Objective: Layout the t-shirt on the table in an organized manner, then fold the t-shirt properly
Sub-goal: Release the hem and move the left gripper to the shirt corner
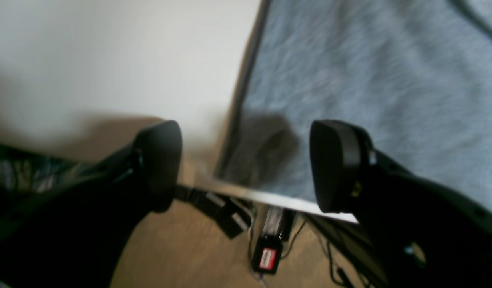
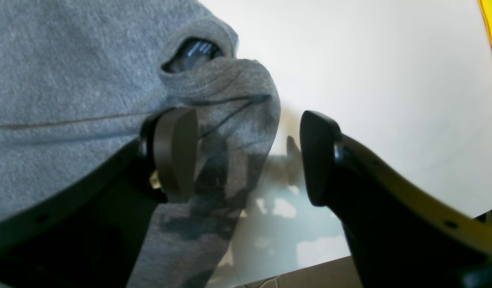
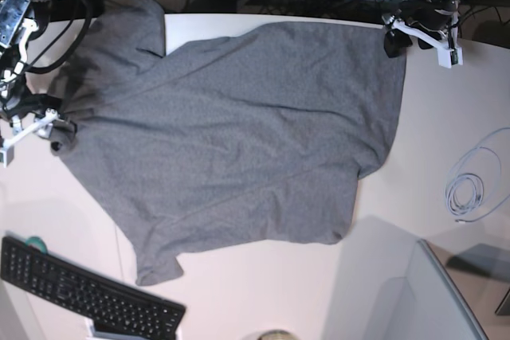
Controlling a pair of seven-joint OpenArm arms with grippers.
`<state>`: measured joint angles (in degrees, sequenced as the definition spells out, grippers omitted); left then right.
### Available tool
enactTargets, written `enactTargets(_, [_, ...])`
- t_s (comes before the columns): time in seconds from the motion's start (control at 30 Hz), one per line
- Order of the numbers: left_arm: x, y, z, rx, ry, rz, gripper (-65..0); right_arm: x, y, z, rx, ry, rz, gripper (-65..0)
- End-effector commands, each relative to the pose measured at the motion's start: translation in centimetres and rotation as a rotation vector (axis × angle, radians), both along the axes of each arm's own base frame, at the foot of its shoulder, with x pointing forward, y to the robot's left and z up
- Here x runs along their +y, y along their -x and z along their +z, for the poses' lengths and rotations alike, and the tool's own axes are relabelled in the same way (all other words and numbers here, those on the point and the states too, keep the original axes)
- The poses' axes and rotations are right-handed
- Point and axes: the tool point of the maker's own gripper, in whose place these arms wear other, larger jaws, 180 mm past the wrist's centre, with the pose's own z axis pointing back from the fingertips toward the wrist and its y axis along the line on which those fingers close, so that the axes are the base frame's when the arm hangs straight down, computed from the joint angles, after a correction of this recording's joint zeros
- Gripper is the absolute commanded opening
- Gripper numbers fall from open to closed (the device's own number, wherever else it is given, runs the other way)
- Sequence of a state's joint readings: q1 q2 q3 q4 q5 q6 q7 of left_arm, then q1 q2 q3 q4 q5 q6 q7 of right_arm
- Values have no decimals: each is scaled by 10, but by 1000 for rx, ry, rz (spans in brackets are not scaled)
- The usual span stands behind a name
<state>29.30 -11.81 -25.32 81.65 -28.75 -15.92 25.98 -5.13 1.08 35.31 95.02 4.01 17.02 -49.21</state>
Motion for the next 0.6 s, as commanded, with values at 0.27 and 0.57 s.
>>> enactTargets(0.27, [-18,-1,-5,20,27,-55,-457,-29,6,11,-39,24,-83,-273])
enactTargets(0.57, [-22,-11,3,-11,27,-68,-650,-33,68,-69,136,-212,-23,-273])
